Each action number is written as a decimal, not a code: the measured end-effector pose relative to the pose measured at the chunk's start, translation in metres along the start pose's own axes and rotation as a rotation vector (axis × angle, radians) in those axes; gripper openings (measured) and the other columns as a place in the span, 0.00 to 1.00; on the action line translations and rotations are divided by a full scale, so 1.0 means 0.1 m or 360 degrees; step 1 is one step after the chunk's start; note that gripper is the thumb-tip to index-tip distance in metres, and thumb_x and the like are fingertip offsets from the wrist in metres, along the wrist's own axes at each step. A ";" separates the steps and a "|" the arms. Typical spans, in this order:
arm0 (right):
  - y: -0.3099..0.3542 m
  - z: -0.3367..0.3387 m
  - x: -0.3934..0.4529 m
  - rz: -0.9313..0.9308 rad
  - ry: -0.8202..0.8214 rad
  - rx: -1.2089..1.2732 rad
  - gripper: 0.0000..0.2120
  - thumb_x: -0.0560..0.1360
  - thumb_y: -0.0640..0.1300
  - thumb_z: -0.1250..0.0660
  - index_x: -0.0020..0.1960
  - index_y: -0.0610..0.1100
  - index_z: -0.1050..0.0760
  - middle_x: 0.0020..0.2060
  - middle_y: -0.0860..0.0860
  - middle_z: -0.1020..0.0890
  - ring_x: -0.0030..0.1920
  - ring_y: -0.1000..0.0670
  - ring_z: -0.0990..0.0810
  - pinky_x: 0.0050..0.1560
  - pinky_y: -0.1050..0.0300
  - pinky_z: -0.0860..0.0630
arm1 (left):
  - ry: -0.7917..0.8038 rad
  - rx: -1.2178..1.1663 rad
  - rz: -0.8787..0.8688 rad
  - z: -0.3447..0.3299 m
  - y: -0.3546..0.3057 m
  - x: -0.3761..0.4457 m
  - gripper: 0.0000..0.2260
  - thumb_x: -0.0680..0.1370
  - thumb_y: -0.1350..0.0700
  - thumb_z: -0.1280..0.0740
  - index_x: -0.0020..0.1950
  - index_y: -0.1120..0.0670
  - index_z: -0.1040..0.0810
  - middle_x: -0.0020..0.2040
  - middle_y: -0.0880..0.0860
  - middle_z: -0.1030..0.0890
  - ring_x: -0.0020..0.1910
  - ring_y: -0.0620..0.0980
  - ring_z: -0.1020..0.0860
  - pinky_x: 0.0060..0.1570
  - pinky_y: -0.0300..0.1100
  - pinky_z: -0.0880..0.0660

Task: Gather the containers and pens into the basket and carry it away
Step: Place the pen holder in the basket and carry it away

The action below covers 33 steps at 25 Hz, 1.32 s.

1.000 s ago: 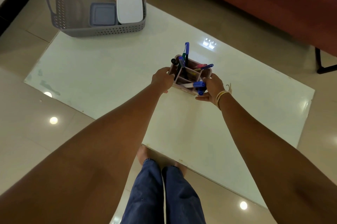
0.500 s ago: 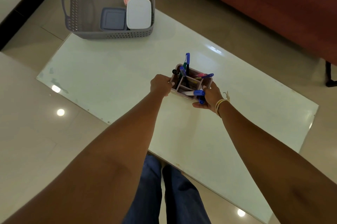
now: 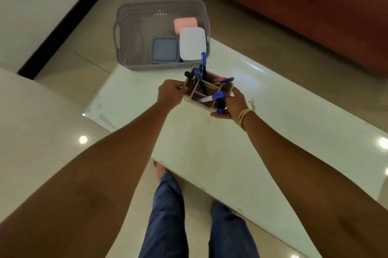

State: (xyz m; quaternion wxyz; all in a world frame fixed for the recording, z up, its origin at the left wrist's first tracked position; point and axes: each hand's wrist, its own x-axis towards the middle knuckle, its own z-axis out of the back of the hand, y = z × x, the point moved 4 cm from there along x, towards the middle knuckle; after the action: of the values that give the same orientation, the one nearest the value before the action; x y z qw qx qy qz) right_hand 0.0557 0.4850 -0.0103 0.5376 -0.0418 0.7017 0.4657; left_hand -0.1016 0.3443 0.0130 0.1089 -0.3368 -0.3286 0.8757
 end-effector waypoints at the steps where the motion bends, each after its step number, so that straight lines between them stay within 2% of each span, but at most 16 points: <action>1: 0.11 -0.20 -0.01 -0.0008 0.0015 0.0024 0.17 0.81 0.42 0.38 0.68 0.53 0.31 0.58 0.43 0.22 0.48 0.37 0.15 0.39 0.42 0.16 | -0.0007 -0.0002 -0.0007 0.24 0.00 0.08 0.10 0.77 0.57 0.33 0.55 0.56 0.16 0.47 0.61 0.15 0.48 0.61 0.17 0.52 0.52 0.19; 4: 0.50 -0.88 0.01 0.0032 0.0089 0.0059 0.13 0.80 0.42 0.38 0.64 0.50 0.29 0.60 0.42 0.23 0.47 0.38 0.15 0.37 0.44 0.16 | -0.0066 0.0010 -0.0052 0.94 -0.03 0.35 0.10 0.78 0.56 0.33 0.55 0.57 0.16 0.45 0.62 0.16 0.48 0.61 0.17 0.51 0.54 0.19; 7: 0.90 -1.47 0.13 0.0051 0.0056 0.0107 0.16 0.81 0.43 0.38 0.68 0.48 0.30 0.61 0.42 0.23 0.46 0.40 0.16 0.35 0.44 0.16 | -0.0184 -0.0007 -0.0075 1.53 -0.06 0.74 0.12 0.78 0.55 0.34 0.57 0.57 0.17 0.48 0.59 0.16 0.50 0.59 0.17 0.53 0.54 0.20; 9: 1.16 -1.76 0.28 0.0088 0.0008 0.0143 0.18 0.81 0.44 0.38 0.70 0.46 0.32 0.61 0.42 0.22 0.46 0.40 0.16 0.33 0.44 0.16 | -0.0222 -0.0156 -0.0017 1.77 -0.04 1.02 0.12 0.79 0.55 0.36 0.57 0.57 0.17 0.49 0.59 0.16 0.51 0.59 0.17 0.52 0.54 0.19; 11: 1.44 -1.96 0.47 0.0165 -0.0047 0.0088 0.14 0.81 0.45 0.39 0.66 0.47 0.30 0.59 0.42 0.21 0.47 0.39 0.16 0.34 0.42 0.16 | -0.0247 -0.0278 0.0050 1.91 -0.01 1.28 0.11 0.80 0.54 0.38 0.53 0.57 0.18 0.50 0.61 0.16 0.50 0.60 0.16 0.51 0.55 0.19; 14: 1.90 -2.17 0.83 0.0250 -0.0140 -0.0165 0.08 0.81 0.44 0.41 0.59 0.47 0.27 0.55 0.40 0.19 0.44 0.39 0.16 0.35 0.41 0.17 | -0.0315 -0.0060 0.0017 2.03 0.10 1.63 0.13 0.80 0.54 0.39 0.54 0.57 0.18 0.54 0.59 0.17 0.54 0.58 0.18 0.56 0.45 0.23; 16: 2.14 -2.24 1.10 0.0262 -0.0189 -0.0365 0.09 0.81 0.41 0.41 0.59 0.44 0.25 0.55 0.39 0.20 0.43 0.39 0.17 0.34 0.41 0.17 | -0.0363 0.0013 -0.0011 2.04 0.21 1.83 0.14 0.78 0.56 0.37 0.62 0.55 0.22 0.63 0.55 0.21 0.62 0.54 0.24 0.55 0.37 0.32; 17: 2.21 -2.28 1.24 0.0258 -0.0201 -0.0496 0.11 0.81 0.41 0.41 0.60 0.42 0.24 0.55 0.39 0.21 0.45 0.38 0.17 0.36 0.40 0.17 | -0.0356 0.0011 0.0006 2.02 0.30 1.93 0.19 0.77 0.56 0.35 0.67 0.55 0.26 0.66 0.55 0.25 0.66 0.53 0.27 0.53 0.36 0.35; 19: 2.31 -2.35 1.40 0.0266 -0.0217 -0.0714 0.12 0.81 0.40 0.41 0.61 0.39 0.23 0.57 0.38 0.21 0.51 0.36 0.18 0.45 0.38 0.17 | -0.0268 0.0001 0.0140 1.98 0.48 2.06 0.29 0.75 0.58 0.33 0.74 0.56 0.37 0.69 0.57 0.28 0.66 0.56 0.28 0.49 0.38 0.33; 21: 2.38 -2.43 1.49 0.0248 -0.0205 -0.0738 0.13 0.81 0.38 0.42 0.62 0.37 0.24 0.59 0.37 0.21 0.55 0.35 0.19 0.49 0.38 0.18 | -0.0114 -0.0032 0.0308 1.87 0.64 2.12 0.32 0.75 0.58 0.33 0.76 0.56 0.42 0.67 0.59 0.27 0.60 0.59 0.24 0.42 0.43 0.26; 22: 2.41 -2.47 1.52 0.0220 -0.0199 -0.0693 0.13 0.82 0.38 0.42 0.62 0.37 0.24 0.60 0.38 0.22 0.55 0.36 0.19 0.49 0.38 0.18 | -0.0053 -0.0053 0.0348 1.83 0.69 2.13 0.30 0.76 0.58 0.33 0.75 0.56 0.42 0.66 0.59 0.27 0.56 0.58 0.23 0.39 0.46 0.24; 24: 2.49 -2.53 1.56 0.0180 -0.0211 -0.0701 0.13 0.82 0.39 0.43 0.63 0.37 0.26 0.60 0.38 0.21 0.53 0.38 0.18 0.41 0.41 0.16 | 0.0003 -0.0106 0.0373 1.75 0.75 2.16 0.24 0.77 0.58 0.36 0.72 0.55 0.38 0.64 0.58 0.25 0.51 0.57 0.23 0.36 0.48 0.22; 26: 2.55 -2.58 1.59 0.0164 -0.0216 -0.0831 0.14 0.83 0.39 0.44 0.64 0.37 0.27 0.59 0.38 0.21 0.50 0.40 0.18 0.36 0.44 0.17 | 0.0033 -0.0180 0.0378 1.70 0.80 2.18 0.20 0.78 0.61 0.39 0.69 0.54 0.35 0.62 0.58 0.25 0.52 0.59 0.22 0.38 0.51 0.20; 30: 2.48 -2.58 1.64 0.0089 -0.0210 -0.0890 0.15 0.83 0.40 0.45 0.66 0.38 0.29 0.58 0.39 0.22 0.51 0.40 0.18 0.46 0.44 0.17 | 0.0075 -0.0323 0.0456 1.62 0.91 2.17 0.22 0.77 0.65 0.41 0.70 0.49 0.34 0.63 0.57 0.25 0.56 0.62 0.21 0.45 0.60 0.18; 31: 2.42 -2.55 1.65 0.0010 -0.0173 -0.0846 0.16 0.83 0.42 0.45 0.67 0.37 0.30 0.58 0.40 0.22 0.50 0.41 0.18 0.45 0.46 0.17 | 0.0077 -0.0335 0.0460 1.60 0.92 2.17 0.23 0.77 0.64 0.40 0.70 0.49 0.34 0.63 0.57 0.24 0.56 0.62 0.21 0.45 0.61 0.19; 33: 2.30 -2.47 1.66 -0.0125 -0.0123 -0.0785 0.17 0.84 0.47 0.48 0.65 0.38 0.30 0.55 0.41 0.21 0.42 0.44 0.18 0.40 0.51 0.18 | 0.0084 -0.0364 0.0466 1.60 0.93 2.17 0.23 0.77 0.63 0.38 0.70 0.48 0.34 0.62 0.57 0.24 0.56 0.61 0.21 0.45 0.61 0.18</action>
State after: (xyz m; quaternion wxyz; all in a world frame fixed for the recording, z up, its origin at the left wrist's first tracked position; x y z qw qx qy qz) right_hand -0.3189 0.5154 -0.0051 0.5552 -0.1810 0.5435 0.6030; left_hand -0.3667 0.2824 -0.0710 -0.0501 -0.4140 -0.3706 0.8299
